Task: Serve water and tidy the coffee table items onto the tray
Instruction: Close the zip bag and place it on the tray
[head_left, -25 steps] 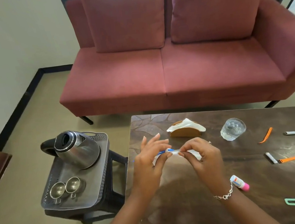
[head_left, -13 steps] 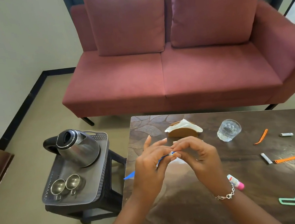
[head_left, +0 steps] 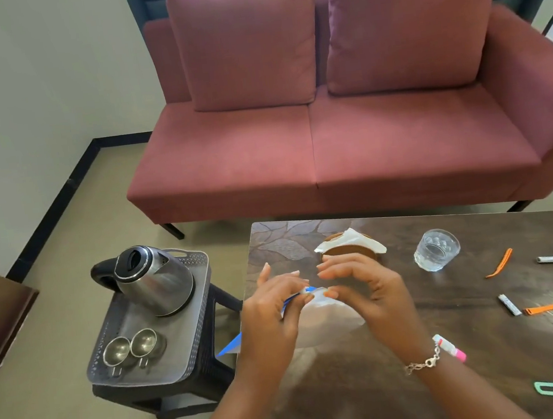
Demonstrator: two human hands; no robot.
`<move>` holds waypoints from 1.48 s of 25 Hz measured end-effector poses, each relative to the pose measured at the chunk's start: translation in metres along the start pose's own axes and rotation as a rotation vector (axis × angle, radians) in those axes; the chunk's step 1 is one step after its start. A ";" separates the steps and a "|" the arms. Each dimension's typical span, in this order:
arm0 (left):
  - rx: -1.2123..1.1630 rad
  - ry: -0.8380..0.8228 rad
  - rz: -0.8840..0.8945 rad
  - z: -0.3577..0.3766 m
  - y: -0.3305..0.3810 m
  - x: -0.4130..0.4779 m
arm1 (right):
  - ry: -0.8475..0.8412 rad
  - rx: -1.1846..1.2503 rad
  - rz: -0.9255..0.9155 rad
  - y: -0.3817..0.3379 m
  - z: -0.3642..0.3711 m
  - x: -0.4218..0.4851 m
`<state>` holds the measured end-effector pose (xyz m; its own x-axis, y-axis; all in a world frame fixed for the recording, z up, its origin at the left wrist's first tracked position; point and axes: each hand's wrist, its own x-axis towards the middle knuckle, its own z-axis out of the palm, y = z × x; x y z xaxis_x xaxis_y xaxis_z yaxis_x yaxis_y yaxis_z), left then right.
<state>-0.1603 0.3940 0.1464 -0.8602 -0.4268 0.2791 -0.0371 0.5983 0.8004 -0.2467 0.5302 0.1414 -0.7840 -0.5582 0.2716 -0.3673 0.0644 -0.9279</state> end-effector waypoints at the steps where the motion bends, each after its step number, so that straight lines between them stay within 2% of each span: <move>1: -0.002 -0.007 0.013 0.001 0.002 0.000 | -0.006 0.018 -0.006 -0.001 0.005 0.000; 7: -0.021 -0.028 0.000 0.007 0.010 0.003 | 0.083 0.103 0.026 0.000 0.014 0.001; 15: 0.056 -0.043 0.016 0.013 0.019 0.010 | 0.221 -0.090 0.023 0.005 0.017 -0.002; 29: 0.183 -0.039 -0.010 -0.012 -0.013 0.014 | 0.592 -0.072 0.045 0.020 -0.052 0.026; 33: 0.233 0.026 -0.216 -0.036 -0.028 0.019 | 0.747 -0.026 0.073 0.018 -0.090 0.037; 37: 0.113 0.010 -0.282 -0.038 -0.029 0.017 | 0.697 -0.033 0.021 0.002 -0.101 0.048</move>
<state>-0.1545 0.3437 0.1477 -0.8029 -0.5931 0.0599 -0.3307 0.5269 0.7830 -0.3351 0.5872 0.1785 -0.9253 0.1036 0.3648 -0.3552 0.1006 -0.9294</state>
